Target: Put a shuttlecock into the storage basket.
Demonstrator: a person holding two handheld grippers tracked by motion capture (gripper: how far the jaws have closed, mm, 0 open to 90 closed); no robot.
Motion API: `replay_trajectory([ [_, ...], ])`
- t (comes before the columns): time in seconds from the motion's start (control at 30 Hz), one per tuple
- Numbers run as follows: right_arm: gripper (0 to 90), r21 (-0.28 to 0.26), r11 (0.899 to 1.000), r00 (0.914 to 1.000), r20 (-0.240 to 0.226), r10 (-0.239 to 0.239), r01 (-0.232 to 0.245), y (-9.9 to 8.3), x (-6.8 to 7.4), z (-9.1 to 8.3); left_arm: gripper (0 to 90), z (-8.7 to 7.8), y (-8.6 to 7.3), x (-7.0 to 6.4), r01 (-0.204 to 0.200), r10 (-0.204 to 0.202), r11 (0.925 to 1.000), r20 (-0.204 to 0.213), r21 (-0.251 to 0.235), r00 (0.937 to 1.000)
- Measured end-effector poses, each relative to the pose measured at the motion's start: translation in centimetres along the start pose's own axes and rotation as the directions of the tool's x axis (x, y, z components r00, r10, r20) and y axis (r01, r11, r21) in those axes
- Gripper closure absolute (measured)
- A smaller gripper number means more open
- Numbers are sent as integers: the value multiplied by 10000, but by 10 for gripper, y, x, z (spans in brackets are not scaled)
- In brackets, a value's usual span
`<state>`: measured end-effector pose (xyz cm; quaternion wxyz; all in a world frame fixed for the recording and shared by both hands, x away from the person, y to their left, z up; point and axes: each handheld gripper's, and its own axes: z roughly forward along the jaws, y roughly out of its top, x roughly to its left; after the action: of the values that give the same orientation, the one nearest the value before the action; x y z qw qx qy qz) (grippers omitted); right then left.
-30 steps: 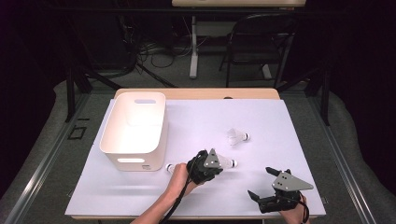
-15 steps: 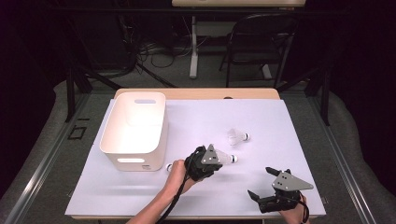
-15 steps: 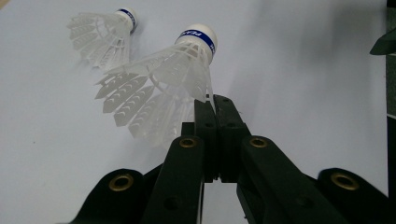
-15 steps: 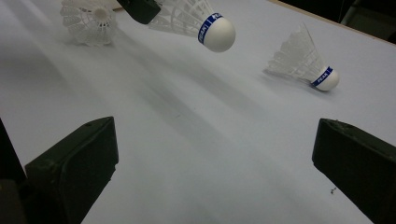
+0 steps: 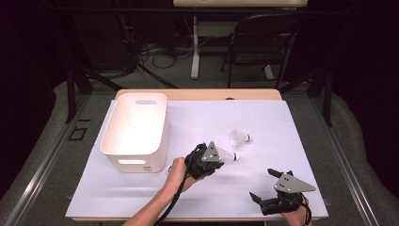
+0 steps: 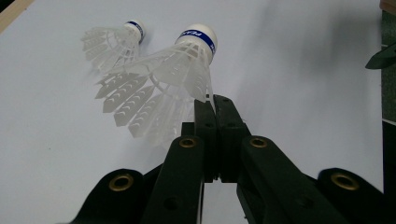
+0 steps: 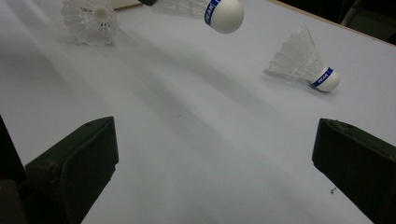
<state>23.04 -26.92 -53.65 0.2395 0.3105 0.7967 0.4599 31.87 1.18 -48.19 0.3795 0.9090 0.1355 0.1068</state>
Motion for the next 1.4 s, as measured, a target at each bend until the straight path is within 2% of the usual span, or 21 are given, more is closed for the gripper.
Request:
replay_trajectory([
  [0.47, 0, 18, 10000, 10000, 4, -32, 32, 0, 0, -2, 900, -7, 10, 9, 62, -62, 9999, -42, -84, 10000],
  [1.1, 0, 14, 10000, 10000, 41, -26, 25, 0, -1, -3, 900, -20, 15, 20, 123, -127, 9999, -420, -96, 9990],
  [1.4, 0, -70, 10000, 10000, 51, 25, -24, 0, -1, -3, 900, -25, 16, 28, 343, -354, 9992, -533, -211, 9980],
])
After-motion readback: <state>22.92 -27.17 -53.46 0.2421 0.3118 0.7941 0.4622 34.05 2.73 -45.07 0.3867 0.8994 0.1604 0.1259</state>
